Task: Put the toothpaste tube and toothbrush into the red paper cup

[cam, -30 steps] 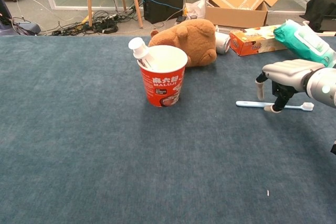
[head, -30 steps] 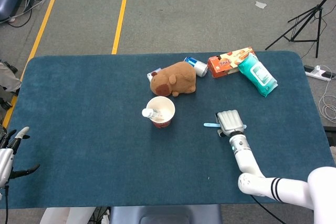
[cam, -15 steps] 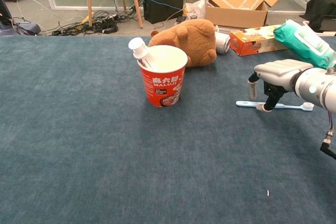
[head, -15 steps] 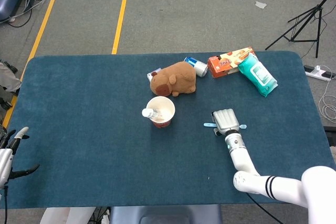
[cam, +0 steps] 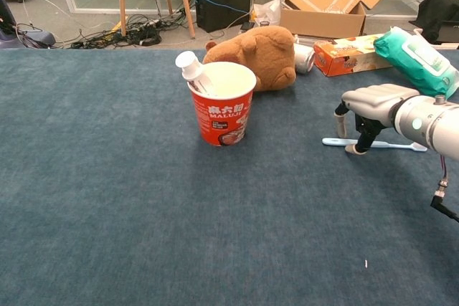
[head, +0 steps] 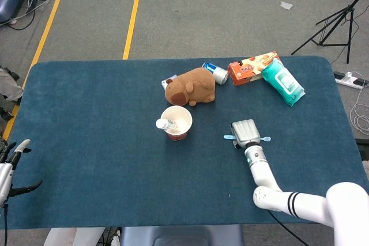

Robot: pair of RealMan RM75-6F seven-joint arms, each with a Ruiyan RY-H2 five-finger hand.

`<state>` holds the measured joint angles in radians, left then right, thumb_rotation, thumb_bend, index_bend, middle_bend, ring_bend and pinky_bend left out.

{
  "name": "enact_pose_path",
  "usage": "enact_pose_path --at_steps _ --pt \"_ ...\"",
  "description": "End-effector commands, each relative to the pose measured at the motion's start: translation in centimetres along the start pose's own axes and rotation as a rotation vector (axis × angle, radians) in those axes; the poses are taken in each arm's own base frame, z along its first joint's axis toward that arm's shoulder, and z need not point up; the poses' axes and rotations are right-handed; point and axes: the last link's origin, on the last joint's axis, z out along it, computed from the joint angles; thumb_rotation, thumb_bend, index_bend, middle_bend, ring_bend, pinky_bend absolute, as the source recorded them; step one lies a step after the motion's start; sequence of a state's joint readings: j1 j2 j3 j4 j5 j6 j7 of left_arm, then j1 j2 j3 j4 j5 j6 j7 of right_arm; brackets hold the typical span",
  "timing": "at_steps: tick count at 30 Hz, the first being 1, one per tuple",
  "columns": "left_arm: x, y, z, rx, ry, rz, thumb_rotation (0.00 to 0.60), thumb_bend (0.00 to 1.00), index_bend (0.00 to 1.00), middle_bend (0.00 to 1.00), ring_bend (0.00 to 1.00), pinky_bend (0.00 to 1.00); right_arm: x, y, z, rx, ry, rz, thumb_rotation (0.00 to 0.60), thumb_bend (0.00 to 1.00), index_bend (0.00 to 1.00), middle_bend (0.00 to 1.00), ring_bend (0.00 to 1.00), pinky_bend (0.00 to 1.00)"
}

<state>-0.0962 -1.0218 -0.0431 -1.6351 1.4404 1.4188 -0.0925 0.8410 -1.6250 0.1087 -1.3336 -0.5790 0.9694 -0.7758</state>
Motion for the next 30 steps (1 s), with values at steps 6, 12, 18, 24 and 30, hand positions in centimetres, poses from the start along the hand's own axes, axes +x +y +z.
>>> enact_pose_path --at_steps 6,12,18,24,30 --pt "0.04 -0.03 -0.02 0.001 0.000 -0.001 0.600 0.00 0.07 0.27 0.09 0.11 -0.04 -0.06 0.17 -0.003 0.001 -0.002 0.600 0.26 0.49 1.00 1.00 1.00" --pt "0.06 -0.05 -0.02 0.002 -0.001 -0.002 0.600 0.00 0.07 0.27 0.09 0.11 -0.15 -0.08 0.23 -0.004 -0.003 -0.007 0.600 0.26 0.49 1.00 1.00 1.00" --pt "0.07 -0.05 -0.01 0.001 0.000 -0.004 0.600 0.00 0.07 0.27 0.09 0.11 -0.30 -0.18 0.26 -0.002 -0.007 -0.012 0.600 0.27 0.49 1.00 1.00 1.00" --pt "0.07 -0.06 0.00 0.003 0.001 -0.005 0.600 0.00 0.07 0.27 0.09 0.11 -0.37 -0.28 0.32 -0.001 -0.007 -0.018 0.600 0.27 0.51 1.00 1.00 1.00" --pt "0.13 -0.06 0.01 0.004 0.004 -0.007 0.600 0.00 0.07 0.27 0.09 0.11 -0.44 -0.39 0.36 0.000 -0.005 -0.024 0.600 0.29 0.54 1.00 1.00 1.00"
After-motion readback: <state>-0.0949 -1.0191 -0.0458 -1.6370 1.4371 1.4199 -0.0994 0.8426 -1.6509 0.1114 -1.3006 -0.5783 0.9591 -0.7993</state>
